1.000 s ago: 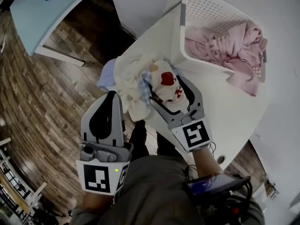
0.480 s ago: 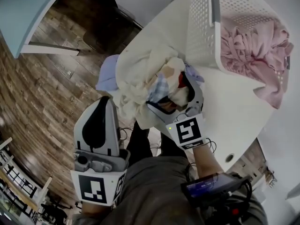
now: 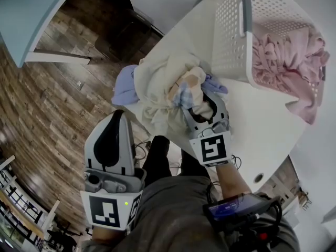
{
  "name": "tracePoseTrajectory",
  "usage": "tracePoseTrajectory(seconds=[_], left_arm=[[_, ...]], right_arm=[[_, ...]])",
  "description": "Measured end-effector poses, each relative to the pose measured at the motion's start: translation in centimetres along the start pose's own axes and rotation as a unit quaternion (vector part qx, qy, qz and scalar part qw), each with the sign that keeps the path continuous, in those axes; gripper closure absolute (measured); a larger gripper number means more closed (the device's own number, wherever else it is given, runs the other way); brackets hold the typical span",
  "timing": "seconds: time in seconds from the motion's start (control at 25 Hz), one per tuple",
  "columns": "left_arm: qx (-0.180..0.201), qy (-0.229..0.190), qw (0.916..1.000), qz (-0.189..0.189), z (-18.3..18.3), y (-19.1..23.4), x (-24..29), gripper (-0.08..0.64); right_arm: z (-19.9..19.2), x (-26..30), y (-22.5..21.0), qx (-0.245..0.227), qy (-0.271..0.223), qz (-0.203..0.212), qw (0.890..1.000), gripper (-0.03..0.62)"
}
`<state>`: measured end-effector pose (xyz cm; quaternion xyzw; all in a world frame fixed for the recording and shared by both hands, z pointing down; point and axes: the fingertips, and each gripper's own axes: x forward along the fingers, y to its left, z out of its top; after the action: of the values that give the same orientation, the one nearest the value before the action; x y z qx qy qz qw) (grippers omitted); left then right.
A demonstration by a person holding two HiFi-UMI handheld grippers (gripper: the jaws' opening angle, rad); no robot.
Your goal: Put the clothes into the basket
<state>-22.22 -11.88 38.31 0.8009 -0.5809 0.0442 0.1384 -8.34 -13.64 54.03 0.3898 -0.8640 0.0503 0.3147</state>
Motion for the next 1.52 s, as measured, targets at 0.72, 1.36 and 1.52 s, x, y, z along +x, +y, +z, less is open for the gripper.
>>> tracePoseTrajectory(seconds=[0.72, 1.36, 1.52], left_arm=[[0.021, -0.067, 0.9975, -0.012, 6.6, -3.7, -3.7, 0.552], [0.046, -0.159, 0.9805, -0.106, 14.7, -13.0, -0.7, 0.552], [0.048, -0.16, 0.979, -0.117, 15.2, -15.1, 1.0, 0.552]], right_arm=[[13.7, -9.1, -0.4, -0.025, -0.162, -0.027, 0.986, 0.419], [20.3, -23.2, -18.2, -0.01, -0.25, -0.217, 0.944, 0.417], [17.5, -25.6, -22.9, 0.007, -0.224, -0.253, 0.941, 0.414]])
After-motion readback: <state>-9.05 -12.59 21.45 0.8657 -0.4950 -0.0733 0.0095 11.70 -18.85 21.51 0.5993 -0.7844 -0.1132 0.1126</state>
